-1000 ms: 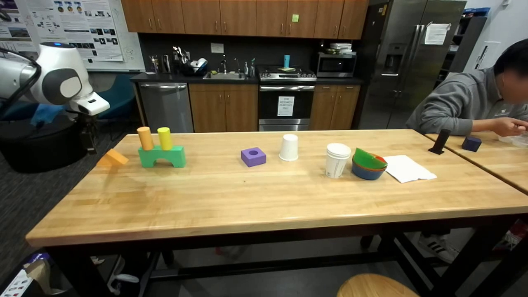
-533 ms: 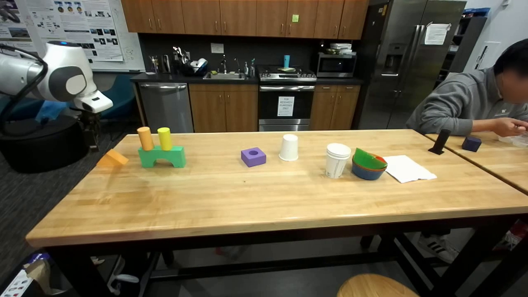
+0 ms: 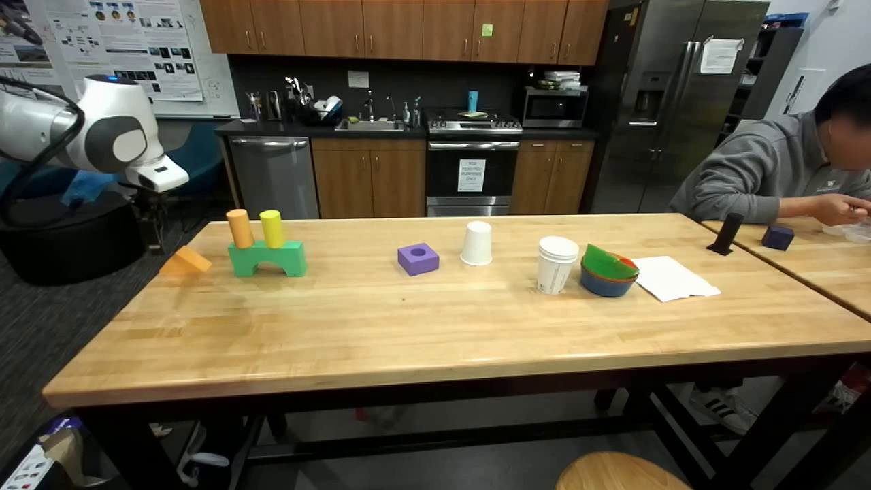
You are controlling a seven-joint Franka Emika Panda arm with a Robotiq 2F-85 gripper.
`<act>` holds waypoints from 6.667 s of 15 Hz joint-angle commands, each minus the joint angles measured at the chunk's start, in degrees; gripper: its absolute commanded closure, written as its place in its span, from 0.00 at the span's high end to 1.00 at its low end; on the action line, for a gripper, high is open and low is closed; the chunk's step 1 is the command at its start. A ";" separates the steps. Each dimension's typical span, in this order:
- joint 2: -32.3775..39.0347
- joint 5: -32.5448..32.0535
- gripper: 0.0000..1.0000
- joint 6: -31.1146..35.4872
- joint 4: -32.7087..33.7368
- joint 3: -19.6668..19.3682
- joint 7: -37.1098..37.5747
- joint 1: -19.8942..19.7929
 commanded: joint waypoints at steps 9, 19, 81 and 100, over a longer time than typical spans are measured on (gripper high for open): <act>0.11 2.17 1.00 0.34 -1.12 -0.46 2.55 0.25; -0.13 9.65 1.00 5.05 -4.34 0.00 -0.24 -0.69; 2.14 -3.18 1.00 -2.53 1.00 -2.47 8.22 0.81; 2.34 -1.81 1.00 -2.08 0.51 -2.36 8.82 0.73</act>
